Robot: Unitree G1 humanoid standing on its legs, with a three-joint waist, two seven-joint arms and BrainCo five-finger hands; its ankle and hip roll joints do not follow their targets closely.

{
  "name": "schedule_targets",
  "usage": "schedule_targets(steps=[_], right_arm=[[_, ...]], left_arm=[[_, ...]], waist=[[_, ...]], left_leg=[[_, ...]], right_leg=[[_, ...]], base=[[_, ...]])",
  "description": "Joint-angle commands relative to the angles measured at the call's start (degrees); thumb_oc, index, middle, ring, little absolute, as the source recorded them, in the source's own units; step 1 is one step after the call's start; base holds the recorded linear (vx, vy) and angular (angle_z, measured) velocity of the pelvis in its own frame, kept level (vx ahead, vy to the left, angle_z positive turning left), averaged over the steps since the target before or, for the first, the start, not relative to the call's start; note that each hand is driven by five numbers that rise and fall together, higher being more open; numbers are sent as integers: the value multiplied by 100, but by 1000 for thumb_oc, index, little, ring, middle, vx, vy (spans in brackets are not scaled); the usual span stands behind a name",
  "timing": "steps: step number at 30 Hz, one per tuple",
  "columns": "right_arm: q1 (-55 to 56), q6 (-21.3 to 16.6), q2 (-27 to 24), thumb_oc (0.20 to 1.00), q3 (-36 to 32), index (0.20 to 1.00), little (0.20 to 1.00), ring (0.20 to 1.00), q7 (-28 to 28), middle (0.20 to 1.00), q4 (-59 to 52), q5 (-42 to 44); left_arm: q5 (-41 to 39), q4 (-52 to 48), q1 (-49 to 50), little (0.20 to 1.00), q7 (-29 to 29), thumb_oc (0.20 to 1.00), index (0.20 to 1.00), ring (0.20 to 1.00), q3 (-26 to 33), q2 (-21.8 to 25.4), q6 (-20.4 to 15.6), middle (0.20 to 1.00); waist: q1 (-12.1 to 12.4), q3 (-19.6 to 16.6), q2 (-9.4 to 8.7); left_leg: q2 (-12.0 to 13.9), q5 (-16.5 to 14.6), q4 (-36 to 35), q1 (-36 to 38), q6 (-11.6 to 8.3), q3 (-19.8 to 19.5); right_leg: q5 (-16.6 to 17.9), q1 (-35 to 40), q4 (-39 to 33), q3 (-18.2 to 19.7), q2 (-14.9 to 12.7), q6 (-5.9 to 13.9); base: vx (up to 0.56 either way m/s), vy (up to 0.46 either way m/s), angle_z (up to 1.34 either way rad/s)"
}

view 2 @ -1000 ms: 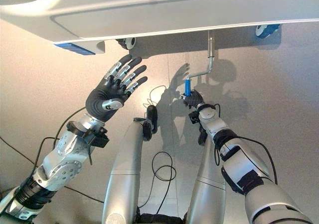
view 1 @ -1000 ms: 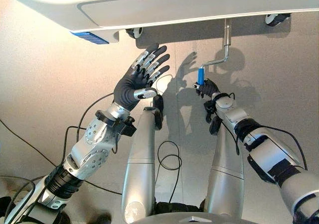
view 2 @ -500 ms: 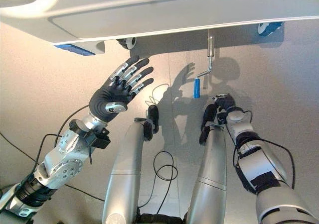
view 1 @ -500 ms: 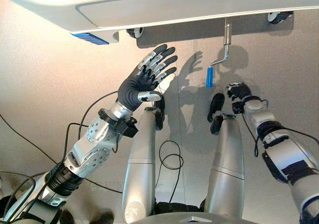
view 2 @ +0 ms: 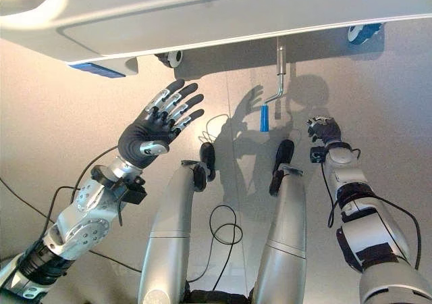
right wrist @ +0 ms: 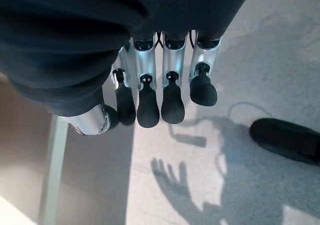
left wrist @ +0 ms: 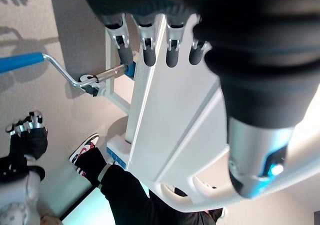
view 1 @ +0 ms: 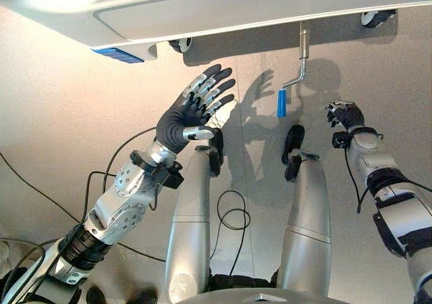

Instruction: Raise the hospital bed

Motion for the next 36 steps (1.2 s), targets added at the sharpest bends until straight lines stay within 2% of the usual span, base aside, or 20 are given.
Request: schedule_targets(steps=[1,3,6,7,9,10,12,13,14,16,18,22,23,24,26,29,30,32,35,36], right_arm=[[215,-221,-173,1000,-107,1000,1000,1000,40,1000,-49,293],[324,-223,-131,1000,-144,1000,1000,1000,9,1000,-82,253],[959,-241,36,1000,-396,1000,1000,1000,-88,1000,-178,-8],[971,-239,41,1000,-396,1000,1000,1000,-92,1000,-185,-13],[1405,-253,244,1000,-549,1000,1000,1000,-130,1000,-380,-178],[1413,-252,243,1000,-550,1000,1000,1000,-131,1000,-383,-179],[1579,-247,429,1000,-657,1000,1000,1000,-211,1000,-231,-275],[1638,-289,575,1000,-776,1000,1000,1000,-332,1000,-17,-431],[1602,-292,568,1000,-783,1000,1000,1000,-334,1000,-23,-433],[1822,-308,718,1000,-843,1000,1000,1000,-435,1000,169,-650],[2011,-335,833,1000,-908,1000,1000,1000,-497,1000,313,-772],[2304,-331,946,1000,-998,1000,1000,1000,-559,1000,545,-978],[2471,-297,1002,1000,-1029,1000,1000,1000,-541,1000,777,-1113],[2471,-298,1001,1000,-1029,1000,1000,1000,-541,1000,778,-1113],[2799,-216,1117,1000,-1069,1000,1000,1000,-445,1000,909,-1289],[3061,-182,1212,1000,-1051,1000,1000,1000,-341,1000,877,-1406],[3303,-130,1276,1000,-1057,1000,1000,1000,-253,1000,920,-1575],[3524,-73,1377,1000,-1059,1000,1000,1000,-194,1000,1032,-1762],[3694,-8,1470,1000,-1085,1000,1000,1000,-145,1000,1145,-1925],[3805,27,1578,1000,-1056,1000,1000,1000,-113,1000,1064,-2036]], left_arm=[[-31,-240,232,1000,-97,1000,1000,1000,311,-475,-300,1000],[55,-153,367,1000,-24,1000,1000,1000,397,-555,-313,1000],[1040,643,1005,1000,266,1000,1000,1000,770,-559,-253,1000],[1049,645,1012,1000,270,1000,1000,1000,765,-560,-257,1000],[1720,2088,1215,1000,423,1000,1000,1000,836,-944,-215,1000],[1723,2099,1213,1000,421,1000,1000,1000,829,-947,-223,1000],[1999,3405,1235,1000,739,1000,1000,1000,1048,-1504,-173,1000],[2672,4479,1226,1000,1072,1000,1000,1000,1281,-1801,-249,1000],[2679,4485,1187,1000,1078,1000,1000,1000,1293,-1808,-260,1000],[3167,5638,1112,1000,1259,1000,1000,1000,1353,-2110,-299,1000],[3929,6206,1042,1000,1464,1000,1000,1000,1205,-2137,-306,1000],[4441,7127,983,1000,1475,1000,1000,1000,1098,-2296,-162,1000],[4665,7699,992,1000,1459,1000,1000,1000,1087,-2392,-74,1000],[4665,7700,991,1000,1459,1000,1000,1000,1087,-2393,-75,1000],[4881,8357,1057,1000,1368,1000,1000,1000,1212,-2486,20,1000],[4974,8597,1181,1000,1285,1000,1000,1000,1303,-2518,37,1000],[5084,8707,1306,1000,1199,1000,1000,1000,1341,-2514,9,1000],[5217,8773,1436,1000,1131,1000,1000,1000,1386,-2525,-13,1000],[5266,8862,1529,1000,1084,1000,1000,1000,1434,-2535,-13,1000],[5205,8939,1600,1000,1094,1000,1000,1000,1560,-2588,13,1000]], waist=[[-227,-174,319],[-231,-174,310],[-253,-174,286],[-254,-174,284],[-286,-174,217],[-286,-174,219],[-291,-174,195],[-274,-174,193],[-263,-174,207],[-247,-174,184],[-267,-174,169],[-280,-259,122],[-274,-476,101],[-276,-469,103],[-266,-858,44],[-258,-1127,5],[-233,-1392,-37],[-221,-1647,-71],[-233,-1891,-112],[-235,-2153,-159]], left_leg=[[-222,1490,-1116,-166,-541,-247],[-218,1499,-1136,-137,-539,-246],[-192,1542,-1377,150,-512,-253],[-193,1545,-1390,168,-512,-253],[-121,1581,-1862,631,-458,-204],[-122,1586,-1877,646,-458,-204],[-125,1619,-2303,1076,-402,-183],[-132,1618,-2550,1443,-342,-173],[-115,1825,-2649,1354,-310,-161],[-163,1804,-2880,1841,-243,-187],[-178,1791,-3076,2265,-216,-190],[-182,1807,-3405,2874,-216,-232],[-187,1820,-3662,3266,-230,-261],[-187,1822,-3667,3275,-230,-263],[-165,1866,-4151,3987,-285,-293],[-146,1907,-4549,4545,-326,-315],[-130,1902,-4885,5072,-357,-354],[-113,1939,-5213,5477,-375,-390],[-90,1988,-5478,5791,-399,-425],[-83,2046,-5724,6032,-419,-421]], right_leg=[[450,203,-118,-182,94,135],[462,236,-134,-176,93,139],[483,505,-305,-171,75,144],[484,522,-316,-173,74,143],[481,998,-716,-268,71,141],[485,1013,-730,-271,71,140],[471,1440,-1094,-367,74,120],[462,1762,-1304,-416,120,115],[658,1674,-1407,-439,138,79],[670,2154,-1681,-513,157,69],[698,2573,-1901,-543,151,77],[731,3203,-2252,-643,149,59],[757,3604,-2536,-728,147,52],[758,3615,-2541,-731,147,51],[822,4379,-3107,-897,148,57],[874,4924,-3503,-1022,167,76],[858,5456,-3830,-1138,169,110],[874,5938,-4197,-1275,167,134],[906,6296,-4473,-1389,181,160],[975,6565,-4729,-1431,199,199]], base=[[0,0,0],[-3,-17,0],[-8,-13,0],[-41,-27,2],[-64,-31,-2],[-82,-38,-6],[-83,-50,-6],[-139,-38,-1],[-127,-56,-3],[-56,-73,-7],[-10,-61,0],[21,-95,3],[57,-67,9],[120,-128,14],[131,-99,10],[133,-80,10],[184,-97,7],[177,-99,16],[117,-82,17],[109,-66,19]])
